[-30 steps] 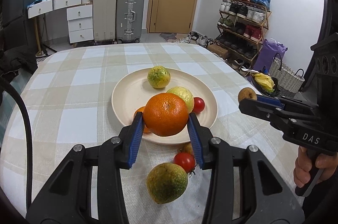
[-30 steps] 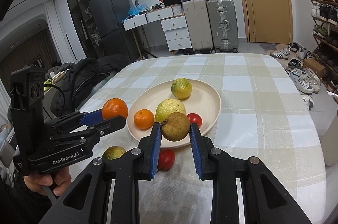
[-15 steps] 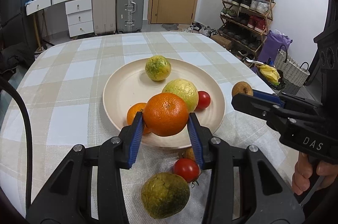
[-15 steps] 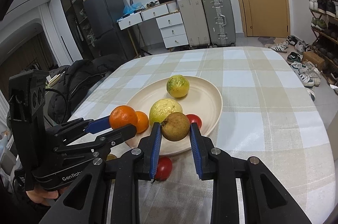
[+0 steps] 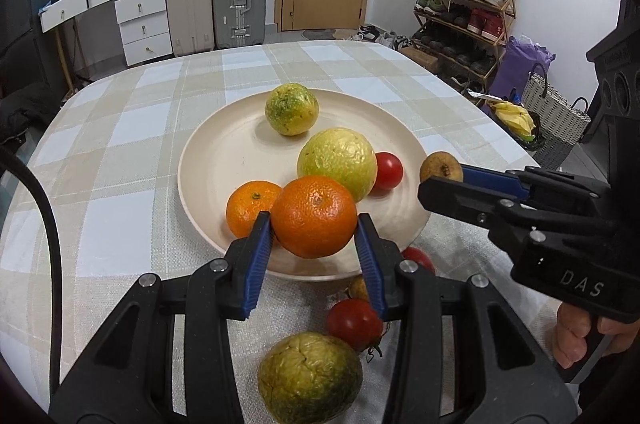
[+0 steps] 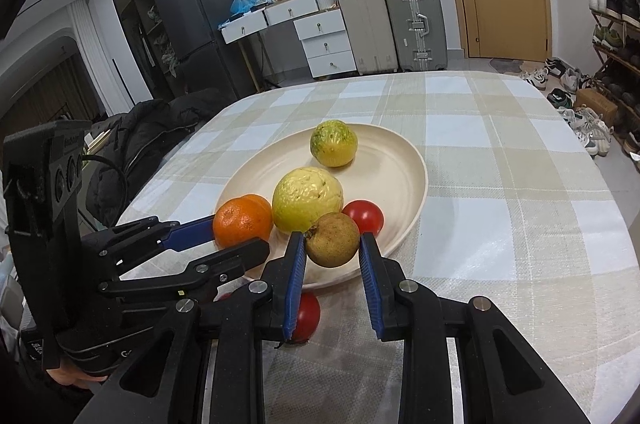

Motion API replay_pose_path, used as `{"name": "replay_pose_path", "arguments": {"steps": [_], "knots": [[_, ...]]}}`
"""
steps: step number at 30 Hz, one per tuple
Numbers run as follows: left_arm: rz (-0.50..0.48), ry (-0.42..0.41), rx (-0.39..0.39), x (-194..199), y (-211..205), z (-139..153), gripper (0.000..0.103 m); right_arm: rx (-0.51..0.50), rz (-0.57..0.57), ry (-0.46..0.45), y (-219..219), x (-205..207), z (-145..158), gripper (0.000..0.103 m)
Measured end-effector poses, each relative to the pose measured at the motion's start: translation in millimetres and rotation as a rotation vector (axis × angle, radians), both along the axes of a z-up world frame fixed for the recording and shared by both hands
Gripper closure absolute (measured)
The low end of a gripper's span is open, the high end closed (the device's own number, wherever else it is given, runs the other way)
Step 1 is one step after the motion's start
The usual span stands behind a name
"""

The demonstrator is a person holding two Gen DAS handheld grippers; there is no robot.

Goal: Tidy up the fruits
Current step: 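Carry the orange and brown fruit over the cream plate with both tools, then open both tools to drop the orange and brown fruit onto the plate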

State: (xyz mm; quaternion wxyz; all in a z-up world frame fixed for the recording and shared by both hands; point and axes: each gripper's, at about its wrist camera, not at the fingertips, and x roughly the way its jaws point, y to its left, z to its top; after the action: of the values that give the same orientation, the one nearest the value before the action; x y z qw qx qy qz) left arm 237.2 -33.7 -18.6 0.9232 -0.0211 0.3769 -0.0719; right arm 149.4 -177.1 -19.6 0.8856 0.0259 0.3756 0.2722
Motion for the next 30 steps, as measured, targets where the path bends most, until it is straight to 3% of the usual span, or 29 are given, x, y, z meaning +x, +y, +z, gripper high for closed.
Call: {"name": "replay_pose_path", "arguments": {"steps": [14,30], "knots": [[-0.031,0.012,0.022,6.2,-11.1,-1.6,0.064,-0.011,-0.011,0.025,1.5,11.4,-12.3,0.075],[0.034,0.013,0.029,12.6,4.8,-3.9,0.064,-0.062,-0.019,-0.005,4.4,10.1,-15.1,0.075]]}}
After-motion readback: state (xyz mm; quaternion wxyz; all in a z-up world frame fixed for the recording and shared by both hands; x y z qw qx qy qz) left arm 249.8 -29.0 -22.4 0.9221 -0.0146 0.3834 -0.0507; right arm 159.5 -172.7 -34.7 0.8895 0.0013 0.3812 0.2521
